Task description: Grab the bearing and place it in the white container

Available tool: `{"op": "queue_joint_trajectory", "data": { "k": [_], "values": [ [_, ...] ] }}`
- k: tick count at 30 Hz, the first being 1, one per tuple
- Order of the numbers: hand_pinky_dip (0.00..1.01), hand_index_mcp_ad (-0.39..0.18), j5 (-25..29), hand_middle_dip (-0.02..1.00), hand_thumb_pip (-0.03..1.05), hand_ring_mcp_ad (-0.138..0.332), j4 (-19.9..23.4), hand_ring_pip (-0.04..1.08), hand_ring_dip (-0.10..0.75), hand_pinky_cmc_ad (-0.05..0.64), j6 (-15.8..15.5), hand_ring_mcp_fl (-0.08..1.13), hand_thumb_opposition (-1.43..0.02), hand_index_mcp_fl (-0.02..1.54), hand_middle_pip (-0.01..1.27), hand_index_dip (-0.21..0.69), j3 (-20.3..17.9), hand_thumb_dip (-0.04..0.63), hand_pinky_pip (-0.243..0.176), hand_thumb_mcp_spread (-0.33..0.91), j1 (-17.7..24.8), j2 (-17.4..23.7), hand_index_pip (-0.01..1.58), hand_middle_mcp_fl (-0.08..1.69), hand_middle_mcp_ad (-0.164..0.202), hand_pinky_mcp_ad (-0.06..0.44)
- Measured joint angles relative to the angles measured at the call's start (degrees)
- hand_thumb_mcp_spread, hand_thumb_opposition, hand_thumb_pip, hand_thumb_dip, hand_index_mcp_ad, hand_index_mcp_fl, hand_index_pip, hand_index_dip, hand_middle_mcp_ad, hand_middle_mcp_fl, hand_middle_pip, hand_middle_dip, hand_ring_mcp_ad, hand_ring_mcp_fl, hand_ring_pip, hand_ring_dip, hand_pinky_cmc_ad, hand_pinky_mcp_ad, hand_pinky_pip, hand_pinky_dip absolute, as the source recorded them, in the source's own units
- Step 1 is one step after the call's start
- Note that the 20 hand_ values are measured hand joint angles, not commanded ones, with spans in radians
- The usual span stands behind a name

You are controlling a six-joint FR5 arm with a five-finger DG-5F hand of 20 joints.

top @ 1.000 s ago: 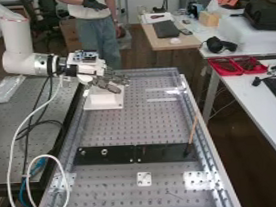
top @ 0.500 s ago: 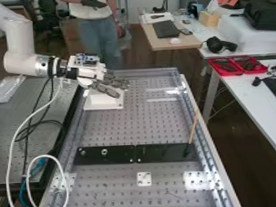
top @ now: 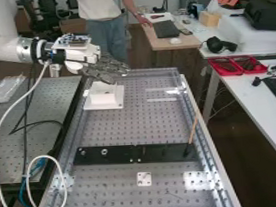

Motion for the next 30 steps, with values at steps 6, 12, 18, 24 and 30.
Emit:
{"op": "queue_joint_trajectory", "data": {
  "k": [6, 12, 18, 24, 30],
  "values": [
    [0.24, -0.154, -2.3, 0.16, 0.54, 0.134, -1.7, 0.09, 0.087, 0.377, -2.9, 0.0, -0.81, 0.02, 0.13, 0.103, 5.2, 0.236, -0.091, 0.31, -6.8, 1.9, 0.29, 0.0, 0.068, 0.295],
    [0.28, -0.148, -4.5, 0.16, 0.49, 0.14, -3.4, 0.09, 0.087, 0.387, -3.2, 0.0, -0.76, 0.09, 0.13, 0.103, 10.5, 0.19, -0.106, 0.27, -12.3, 0.5, 0.19, 0.0, 0.065, 0.297],
    [0.29, -0.136, -6.0, 0.16, 0.46, 0.155, -5.4, 0.09, 0.087, 0.412, -3.4, 0.0, -0.74, 0.14, 0.13, 0.105, 15.7, 0.157, -0.106, 0.27, -16.3, -3.1, 0.15, 0.0, 0.07, 0.295],
    [0.3, -0.136, -8.9, 0.16, 0.46, 0.157, -6.6, 0.09, 0.087, 0.412, -4.4, 0.0, -0.74, 0.15, 0.13, 0.108, 19.0, 0.157, -0.106, 0.27, -19.2, -5.7, 0.13, 0.0, 0.066, 0.311],
    [0.3, -0.145, -13.8, 0.16, 0.46, 0.157, -8.3, 0.09, 0.087, 0.414, -4.6, 0.0, -0.74, 0.15, 0.13, 0.113, 21.9, 0.15, -0.106, 0.27, -21.8, -7.5, 0.12, 0.0, 0.066, 0.309]
  ]
}}
